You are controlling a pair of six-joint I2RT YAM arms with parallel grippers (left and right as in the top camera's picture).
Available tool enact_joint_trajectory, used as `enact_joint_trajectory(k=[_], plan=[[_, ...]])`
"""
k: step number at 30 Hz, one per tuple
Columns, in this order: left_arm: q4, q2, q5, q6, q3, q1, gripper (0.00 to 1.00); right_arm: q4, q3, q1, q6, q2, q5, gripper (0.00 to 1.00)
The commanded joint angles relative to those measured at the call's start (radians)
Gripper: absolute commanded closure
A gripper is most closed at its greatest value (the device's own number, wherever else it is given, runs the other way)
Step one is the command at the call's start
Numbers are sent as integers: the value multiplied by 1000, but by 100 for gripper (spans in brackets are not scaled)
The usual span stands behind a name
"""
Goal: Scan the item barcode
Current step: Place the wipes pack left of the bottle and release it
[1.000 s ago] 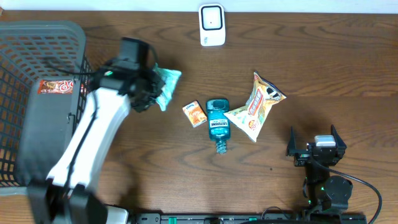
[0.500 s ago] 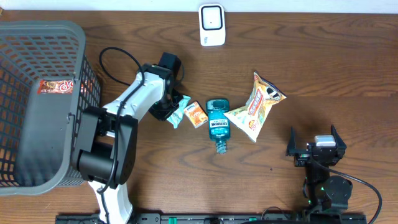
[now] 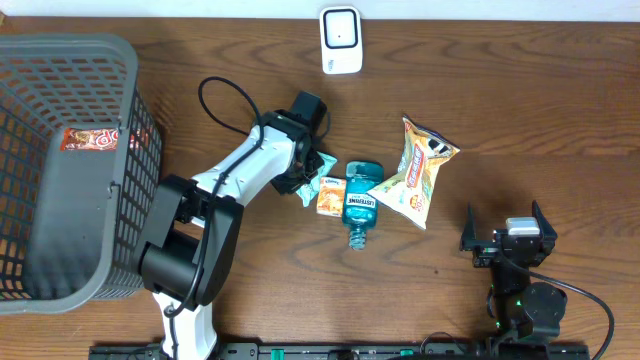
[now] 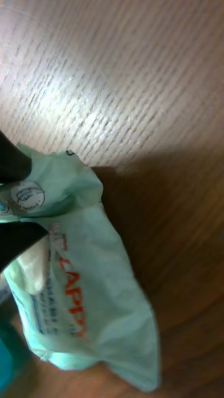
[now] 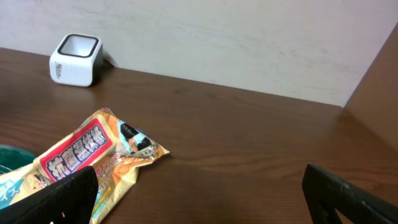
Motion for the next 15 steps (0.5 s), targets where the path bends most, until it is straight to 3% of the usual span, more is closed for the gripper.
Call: enact_joint_trajectory(k=[1,6,12,15], plan=[[-25,-51,-10,92,43,20,49,-3,-1,8,-7,-2,-2,1],[-28,-188,-71,166,48,25,20,-3,-1,8,-7,-2,-2,1],[-11,-426,-220,219,49,25,2,-3,-1,8,-7,-2,-2,1],[31,-546,-294,285,49,25,2,-3,-1,8,-7,-2,-2,1]])
